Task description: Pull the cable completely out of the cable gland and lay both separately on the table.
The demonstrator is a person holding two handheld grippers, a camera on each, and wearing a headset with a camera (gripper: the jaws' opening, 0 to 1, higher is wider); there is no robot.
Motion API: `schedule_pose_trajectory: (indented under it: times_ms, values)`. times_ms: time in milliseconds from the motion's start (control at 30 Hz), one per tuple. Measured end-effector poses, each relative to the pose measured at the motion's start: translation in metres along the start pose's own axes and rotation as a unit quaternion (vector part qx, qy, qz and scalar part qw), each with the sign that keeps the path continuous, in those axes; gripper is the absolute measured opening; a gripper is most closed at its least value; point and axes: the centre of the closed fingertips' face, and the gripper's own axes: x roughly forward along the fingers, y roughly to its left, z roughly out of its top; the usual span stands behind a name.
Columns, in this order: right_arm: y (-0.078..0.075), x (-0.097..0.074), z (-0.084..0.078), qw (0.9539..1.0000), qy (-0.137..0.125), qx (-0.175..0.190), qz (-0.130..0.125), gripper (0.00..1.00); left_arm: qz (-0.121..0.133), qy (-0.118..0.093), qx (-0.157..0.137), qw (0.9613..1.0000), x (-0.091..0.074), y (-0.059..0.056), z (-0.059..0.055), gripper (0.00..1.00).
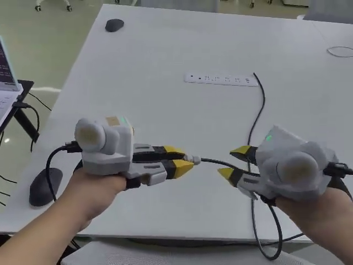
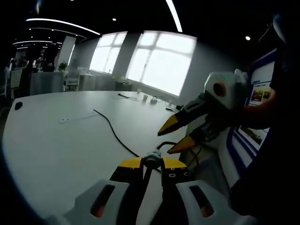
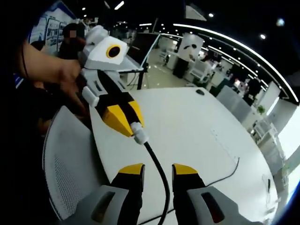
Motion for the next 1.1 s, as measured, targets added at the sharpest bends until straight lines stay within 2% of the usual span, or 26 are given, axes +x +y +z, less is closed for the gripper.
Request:
schedule_pose_trajectory:
  times_ms: [33,100,200,367,500,800,900,1100]
  values:
    - [0.007,0.007,0.001,0.9998,0.010,-0.012,0.013,0.18,-0.001,-0.001,0.001,1.0000,0.000,0.000,0.000,0.14]
    - [0.011,0.015,0.007,0.9994,0.012,-0.031,0.012,0.17,0.000,-0.002,0.002,1.0000,0.001,0.001,0.001,0.14]
    - [0.014,0.018,0.010,0.9991,0.016,-0.038,0.012,0.14,-0.004,0.006,0.006,1.0000,0.001,-0.001,-0.002,0.14]
    - [0.013,0.019,0.012,0.9991,0.016,-0.040,0.000,0.03,-0.008,0.012,0.003,0.9999,-0.003,-0.004,-0.008,0.14]
    - [0.018,0.021,0.009,0.9995,0.016,-0.027,-0.002,0.03,-0.009,0.013,0.004,0.9999,-0.004,-0.004,-0.013,0.14]
    - [0.019,0.025,0.002,0.9993,0.003,0.037,-0.003,0.02,-0.006,0.017,0.033,0.9993,-0.004,-0.006,-0.017,0.14]
    - [0.016,0.025,0.000,0.9989,0.002,0.047,-0.006,0.01,-0.003,0.017,0.036,0.9992,-0.004,-0.003,-0.016,0.14]
    - [0.005,0.023,-0.006,0.9960,-0.003,0.089,-0.007,0.01,-0.001,0.005,0.036,0.9994,-0.005,0.001,-0.010,0.14]
